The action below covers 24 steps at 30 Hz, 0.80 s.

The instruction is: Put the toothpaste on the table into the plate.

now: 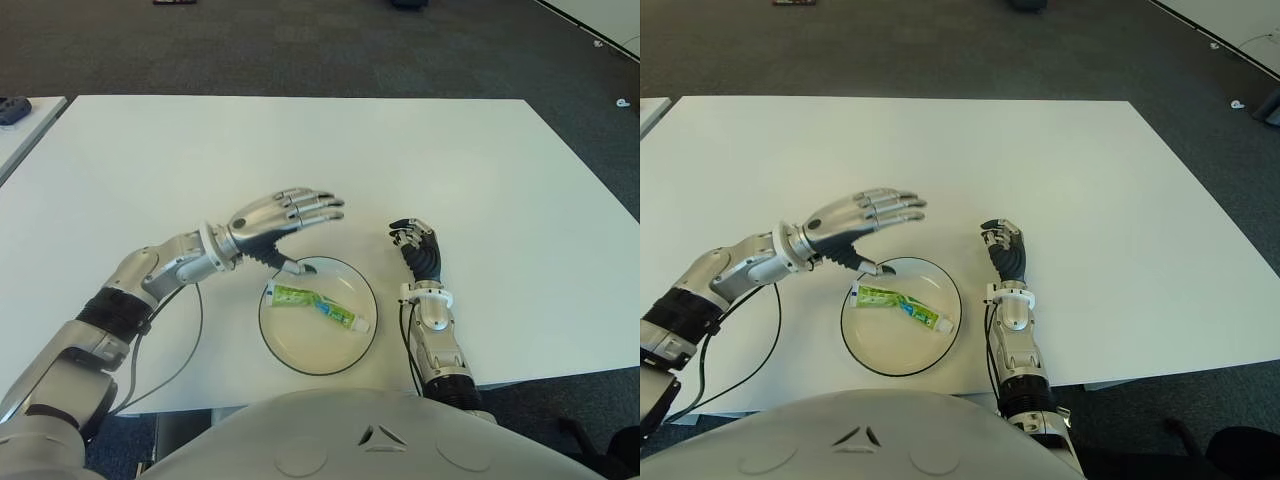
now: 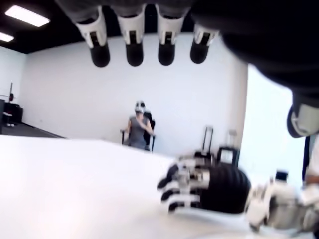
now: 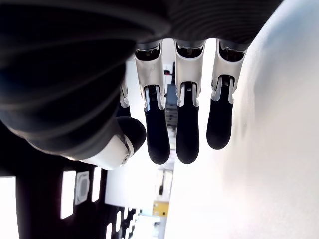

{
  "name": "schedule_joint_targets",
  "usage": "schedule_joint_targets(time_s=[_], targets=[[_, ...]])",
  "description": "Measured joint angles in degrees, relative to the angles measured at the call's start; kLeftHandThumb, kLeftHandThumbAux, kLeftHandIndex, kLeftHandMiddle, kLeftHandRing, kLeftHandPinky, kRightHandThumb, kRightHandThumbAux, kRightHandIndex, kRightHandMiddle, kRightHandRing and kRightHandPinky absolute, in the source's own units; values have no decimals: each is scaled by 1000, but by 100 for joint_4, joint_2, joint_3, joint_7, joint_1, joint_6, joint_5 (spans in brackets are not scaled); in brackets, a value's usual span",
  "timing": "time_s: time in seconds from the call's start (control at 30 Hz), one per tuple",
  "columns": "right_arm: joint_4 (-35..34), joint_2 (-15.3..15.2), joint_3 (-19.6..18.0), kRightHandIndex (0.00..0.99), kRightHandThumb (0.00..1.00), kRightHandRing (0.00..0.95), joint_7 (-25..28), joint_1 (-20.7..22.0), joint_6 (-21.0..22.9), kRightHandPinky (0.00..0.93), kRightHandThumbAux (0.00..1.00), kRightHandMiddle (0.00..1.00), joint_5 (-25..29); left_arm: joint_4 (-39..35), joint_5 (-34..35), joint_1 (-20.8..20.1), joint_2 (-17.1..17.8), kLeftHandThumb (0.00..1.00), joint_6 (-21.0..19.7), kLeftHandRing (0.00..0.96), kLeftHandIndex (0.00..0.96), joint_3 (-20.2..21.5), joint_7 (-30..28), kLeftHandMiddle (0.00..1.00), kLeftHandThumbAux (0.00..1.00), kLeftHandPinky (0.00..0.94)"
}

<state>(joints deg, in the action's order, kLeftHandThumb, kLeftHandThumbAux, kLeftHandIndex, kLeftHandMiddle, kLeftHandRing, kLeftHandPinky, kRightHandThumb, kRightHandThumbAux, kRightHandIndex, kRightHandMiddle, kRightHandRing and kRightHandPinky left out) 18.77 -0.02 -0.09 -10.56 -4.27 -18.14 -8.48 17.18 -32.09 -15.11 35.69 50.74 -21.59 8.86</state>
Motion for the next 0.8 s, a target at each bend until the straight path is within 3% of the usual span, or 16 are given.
schedule_joint_targets(time_s=[0.2,0.37,0.63,0.77,0.8], targets=[[3,1,-3,421,705,427,0,0,-16,442,732,436,2,150,1468,72,-25,236,-15,0,0,302,-543,0,349,1],[7,1,-20,421,706,423,5,-1,-54,437,732,434,37,80,2586,310,-250,245,-353,0,0,672,-945,0,362,0],[4,1,-20,421,708,423,28,2,-110,441,731,431,83,-23,3227,926,-1071,236,-775,0,0,1404,-859,8,443,67],[3,-6,-19,421,707,421,56,2,-116,435,731,429,85,231,3551,1091,-1246,223,-759,46,66,1783,-916,71,539,127],[3,-10,-20,421,707,419,65,2,-116,434,731,428,85,318,3604,1115,-1276,222,-760,77,121,1899,-921,110,578,149]])
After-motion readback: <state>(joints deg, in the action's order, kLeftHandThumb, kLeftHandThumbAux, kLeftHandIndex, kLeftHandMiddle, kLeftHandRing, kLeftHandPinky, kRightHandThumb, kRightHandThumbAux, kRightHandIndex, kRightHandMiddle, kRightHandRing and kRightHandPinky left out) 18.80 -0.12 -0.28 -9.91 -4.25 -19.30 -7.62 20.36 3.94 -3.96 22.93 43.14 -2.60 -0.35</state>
